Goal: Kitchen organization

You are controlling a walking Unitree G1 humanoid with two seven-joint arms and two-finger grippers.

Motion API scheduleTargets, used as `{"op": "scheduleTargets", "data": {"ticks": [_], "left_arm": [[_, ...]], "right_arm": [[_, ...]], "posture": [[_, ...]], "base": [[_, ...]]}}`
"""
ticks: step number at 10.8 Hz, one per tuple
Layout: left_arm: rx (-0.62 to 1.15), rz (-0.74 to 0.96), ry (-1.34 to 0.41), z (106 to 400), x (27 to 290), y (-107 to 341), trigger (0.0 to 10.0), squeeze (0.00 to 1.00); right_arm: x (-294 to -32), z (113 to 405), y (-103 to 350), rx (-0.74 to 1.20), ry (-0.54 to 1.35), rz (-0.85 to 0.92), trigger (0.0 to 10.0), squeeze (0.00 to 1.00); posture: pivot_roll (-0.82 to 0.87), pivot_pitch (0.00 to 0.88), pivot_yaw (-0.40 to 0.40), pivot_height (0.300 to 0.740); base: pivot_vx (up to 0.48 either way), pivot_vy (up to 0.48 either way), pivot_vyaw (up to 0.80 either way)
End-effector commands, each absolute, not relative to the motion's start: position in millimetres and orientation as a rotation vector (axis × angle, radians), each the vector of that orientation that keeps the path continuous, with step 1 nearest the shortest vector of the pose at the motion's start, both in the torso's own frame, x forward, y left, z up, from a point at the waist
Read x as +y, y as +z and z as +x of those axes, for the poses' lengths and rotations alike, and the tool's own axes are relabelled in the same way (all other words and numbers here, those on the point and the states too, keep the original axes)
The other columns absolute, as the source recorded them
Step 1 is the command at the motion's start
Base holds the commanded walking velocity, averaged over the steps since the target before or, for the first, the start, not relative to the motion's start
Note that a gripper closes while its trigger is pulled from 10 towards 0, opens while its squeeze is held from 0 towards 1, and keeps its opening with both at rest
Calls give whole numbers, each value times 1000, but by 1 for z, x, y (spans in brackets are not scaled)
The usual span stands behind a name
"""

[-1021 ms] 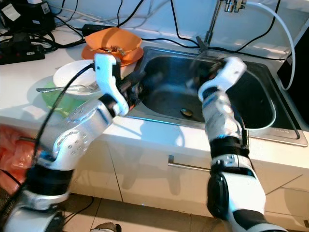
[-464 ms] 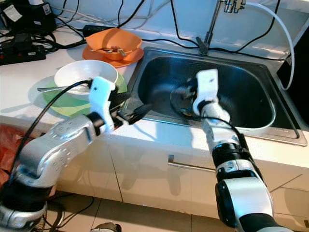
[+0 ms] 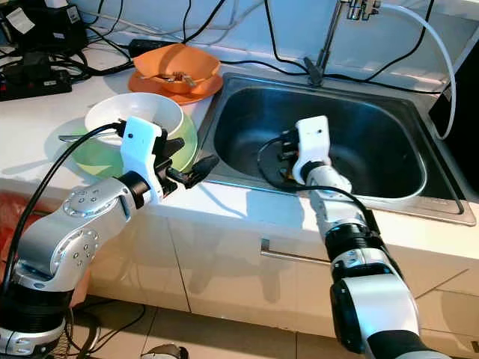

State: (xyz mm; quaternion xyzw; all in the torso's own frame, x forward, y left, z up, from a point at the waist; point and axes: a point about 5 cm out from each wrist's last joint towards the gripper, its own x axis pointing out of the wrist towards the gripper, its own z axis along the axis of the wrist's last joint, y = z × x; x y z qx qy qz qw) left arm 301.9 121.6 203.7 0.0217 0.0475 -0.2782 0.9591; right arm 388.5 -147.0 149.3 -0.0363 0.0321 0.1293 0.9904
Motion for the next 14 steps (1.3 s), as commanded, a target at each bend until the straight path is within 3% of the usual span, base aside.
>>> {"op": "scheduleTargets", "data": {"ticks": [1,3,5,7,9,10,11,14], "left_arm": [[94,62,-574,299,121,205,10000,0],[41,65,-532,301,130,216,10000,0],[-121,27,-409,305,144,241,10000,0],[-296,19,-207,306,167,262,10000,0],[-370,-28,102,296,204,262,10000,0],[-390,-23,160,288,213,261,10000,0],[-371,-8,232,279,224,253,10000,0],[-267,-158,276,277,224,230,10000,0]], "right_arm": [[-148,389,150,60,267,-76,10000,1000],[-148,390,157,15,253,-64,10000,1000],[-144,391,171,-69,268,10,10000,1000],[-136,389,189,-169,311,128,10000,1000],[-119,379,205,-223,488,220,10000,1000],[-114,375,208,-234,537,218,10000,831],[-108,370,208,-233,596,224,10000,16],[-95,357,214,-232,737,204,10000,0]], "posture": [[168,42,-56,740],[172,44,-60,740],[172,44,-60,740],[176,44,-64,740],[172,45,-63,740],[174,48,-68,740],[174,48,-68,740],[186,53,-79,740]], "base": [[0,0,0],[0,0,0],[0,0,0],[0,0,0],[0,0,0],[0,0,0],[0,0,0],[0,0,0]]}}
